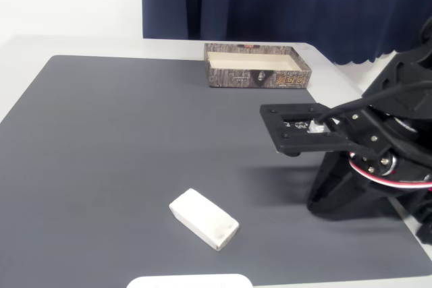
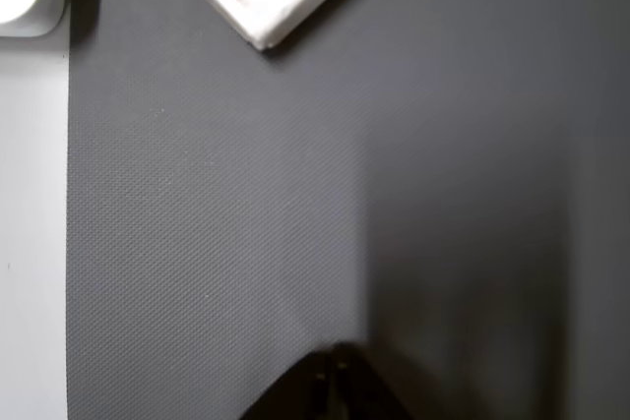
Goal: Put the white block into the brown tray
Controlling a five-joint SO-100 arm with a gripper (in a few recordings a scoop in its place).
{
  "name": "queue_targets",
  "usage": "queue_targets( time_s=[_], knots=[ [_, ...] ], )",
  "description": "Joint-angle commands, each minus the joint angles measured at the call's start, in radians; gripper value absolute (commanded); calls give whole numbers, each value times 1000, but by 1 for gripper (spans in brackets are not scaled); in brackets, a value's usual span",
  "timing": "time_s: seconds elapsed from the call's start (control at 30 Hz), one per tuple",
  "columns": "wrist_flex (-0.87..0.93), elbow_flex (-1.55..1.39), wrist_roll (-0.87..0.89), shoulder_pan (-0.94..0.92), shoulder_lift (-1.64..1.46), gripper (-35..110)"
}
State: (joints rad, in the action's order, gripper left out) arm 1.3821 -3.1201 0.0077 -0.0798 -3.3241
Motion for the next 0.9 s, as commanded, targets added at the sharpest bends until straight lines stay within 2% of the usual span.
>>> queue_targets(
  time_s=[0.0, 0.7, 0.87],
  knots=[
    [11, 6, 8, -3, 11, 1],
    [12, 6, -17, -20, 41, 0],
    [-8, 43, 48, -8, 71, 0]
  ],
)
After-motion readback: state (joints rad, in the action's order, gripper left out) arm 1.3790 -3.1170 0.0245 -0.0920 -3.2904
